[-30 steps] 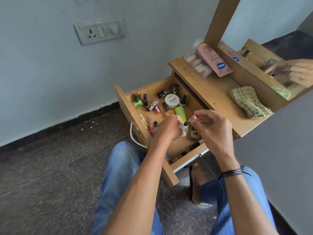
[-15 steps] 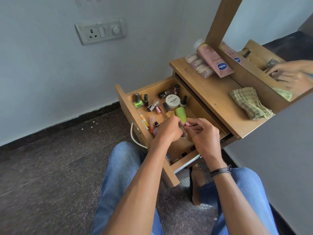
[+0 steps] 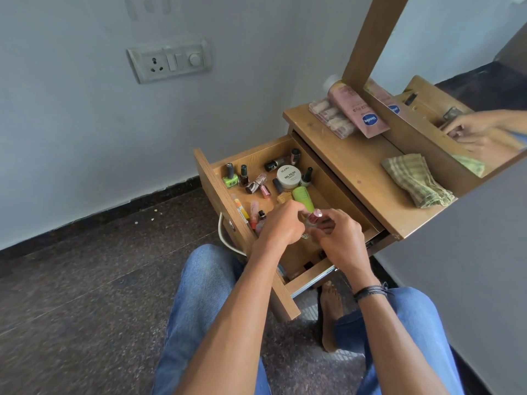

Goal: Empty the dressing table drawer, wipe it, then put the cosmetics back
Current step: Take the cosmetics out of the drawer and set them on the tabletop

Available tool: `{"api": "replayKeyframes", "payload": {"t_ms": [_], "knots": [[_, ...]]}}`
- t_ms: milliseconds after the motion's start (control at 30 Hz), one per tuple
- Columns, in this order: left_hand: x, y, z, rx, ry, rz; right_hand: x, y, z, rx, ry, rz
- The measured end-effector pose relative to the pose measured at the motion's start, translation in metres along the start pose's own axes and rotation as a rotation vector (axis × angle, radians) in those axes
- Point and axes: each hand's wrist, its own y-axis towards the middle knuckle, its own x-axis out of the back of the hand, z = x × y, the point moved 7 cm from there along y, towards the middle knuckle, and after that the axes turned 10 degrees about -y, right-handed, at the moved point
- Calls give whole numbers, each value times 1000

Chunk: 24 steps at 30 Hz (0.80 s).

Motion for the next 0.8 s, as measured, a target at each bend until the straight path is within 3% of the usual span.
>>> {"api": "replayKeyframes", "payload": {"t_ms": [133, 300, 533, 800], "knots": [[0, 8, 5, 22, -92, 4, 12, 6, -3, -65, 125, -16], [5, 12, 10, 55, -169, -79, 58, 23, 21, -1, 227, -139], [-17, 10, 2, -27, 95, 98, 104, 95, 37, -52, 226, -369], [-20, 12, 3, -24, 88, 138, 99, 139, 33, -136, 212, -364]]}}
